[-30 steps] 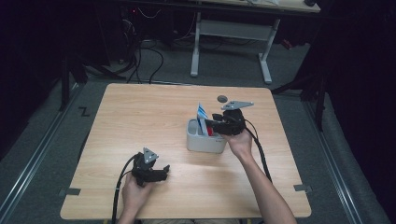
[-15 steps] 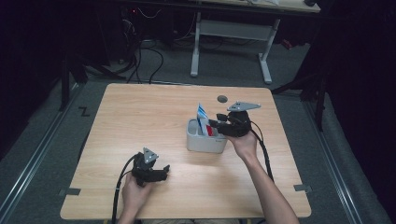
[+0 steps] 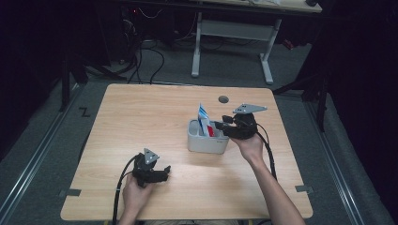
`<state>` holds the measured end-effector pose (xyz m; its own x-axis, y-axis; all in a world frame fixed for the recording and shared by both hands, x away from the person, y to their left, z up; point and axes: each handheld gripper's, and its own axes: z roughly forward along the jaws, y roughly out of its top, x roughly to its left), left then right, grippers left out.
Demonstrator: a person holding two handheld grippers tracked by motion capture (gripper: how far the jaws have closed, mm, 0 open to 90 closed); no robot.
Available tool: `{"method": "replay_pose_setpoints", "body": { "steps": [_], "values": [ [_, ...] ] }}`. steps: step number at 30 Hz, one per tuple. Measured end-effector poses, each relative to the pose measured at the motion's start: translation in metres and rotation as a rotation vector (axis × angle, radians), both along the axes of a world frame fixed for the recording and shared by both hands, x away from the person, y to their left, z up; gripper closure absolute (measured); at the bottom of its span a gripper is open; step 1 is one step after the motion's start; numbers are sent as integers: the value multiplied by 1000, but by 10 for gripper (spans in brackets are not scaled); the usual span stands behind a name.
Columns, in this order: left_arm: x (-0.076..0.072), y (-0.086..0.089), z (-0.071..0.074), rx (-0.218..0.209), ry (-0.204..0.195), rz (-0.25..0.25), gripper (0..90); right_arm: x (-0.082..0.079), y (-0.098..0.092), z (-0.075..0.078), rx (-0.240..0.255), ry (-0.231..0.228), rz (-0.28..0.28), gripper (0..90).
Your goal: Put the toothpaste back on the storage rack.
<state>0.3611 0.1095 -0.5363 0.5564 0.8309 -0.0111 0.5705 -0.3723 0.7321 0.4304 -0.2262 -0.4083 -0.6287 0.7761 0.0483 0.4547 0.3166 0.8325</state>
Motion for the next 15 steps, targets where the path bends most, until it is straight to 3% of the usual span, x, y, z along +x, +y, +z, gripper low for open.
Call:
{"method": "replay_pose_setpoints", "body": {
  "steps": [5, 15],
  "values": [
    [0, 0, 0, 1, 0, -1, 175, -3, -12, 1, 33, 4, -23, 542],
    [0, 0, 0, 1, 0, -1, 175, -13, -27, 1, 51, -8, -39, 543]
  ]
}}
